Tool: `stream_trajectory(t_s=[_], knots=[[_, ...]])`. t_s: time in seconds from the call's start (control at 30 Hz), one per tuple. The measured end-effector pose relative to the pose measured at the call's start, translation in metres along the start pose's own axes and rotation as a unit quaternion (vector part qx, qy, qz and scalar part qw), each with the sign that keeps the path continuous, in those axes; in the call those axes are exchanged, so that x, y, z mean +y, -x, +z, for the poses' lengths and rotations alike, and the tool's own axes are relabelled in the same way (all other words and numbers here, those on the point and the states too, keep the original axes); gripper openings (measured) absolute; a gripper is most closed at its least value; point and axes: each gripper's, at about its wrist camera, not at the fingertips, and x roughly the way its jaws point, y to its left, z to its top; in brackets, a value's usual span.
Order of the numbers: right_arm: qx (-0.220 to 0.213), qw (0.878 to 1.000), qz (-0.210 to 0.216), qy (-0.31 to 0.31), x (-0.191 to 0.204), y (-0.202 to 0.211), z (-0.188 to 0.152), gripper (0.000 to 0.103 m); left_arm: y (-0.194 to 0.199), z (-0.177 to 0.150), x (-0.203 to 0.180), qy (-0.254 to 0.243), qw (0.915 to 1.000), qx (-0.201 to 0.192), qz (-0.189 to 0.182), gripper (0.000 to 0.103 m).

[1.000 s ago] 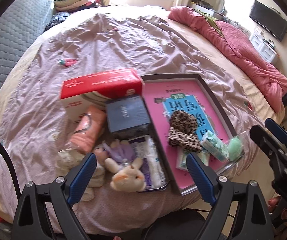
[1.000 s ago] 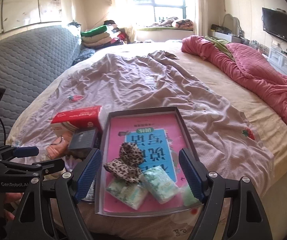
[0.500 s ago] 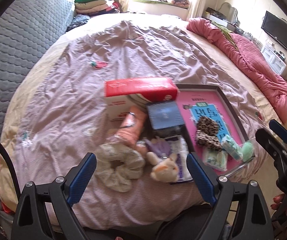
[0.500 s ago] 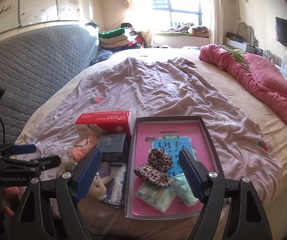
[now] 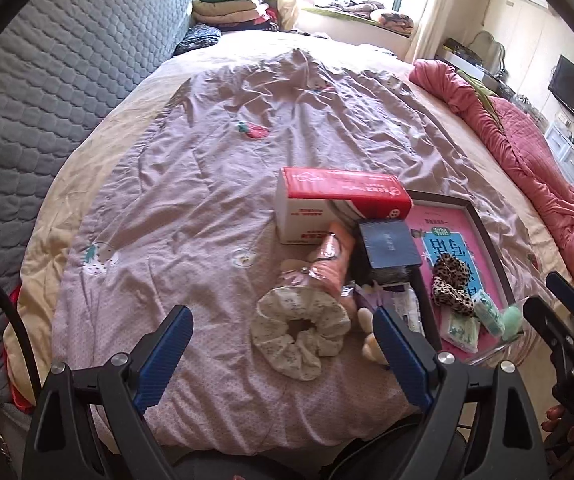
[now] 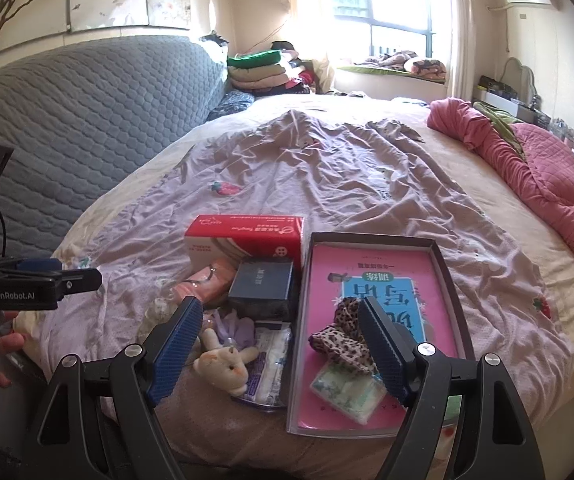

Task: Organize soft objects
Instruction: 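Move both open tools back from the tray toward the pile of soft items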

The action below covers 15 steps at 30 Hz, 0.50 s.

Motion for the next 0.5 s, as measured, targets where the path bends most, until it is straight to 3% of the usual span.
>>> stream_trajectory(t_s=[0.5], knots=[[0.033, 0.999, 0.022, 0.033, 0.027, -0.027, -0.018, 0.081, -0.034, -0.026, 0.016, 0.013, 0.9991, 0.04, -0.009, 0.094]])
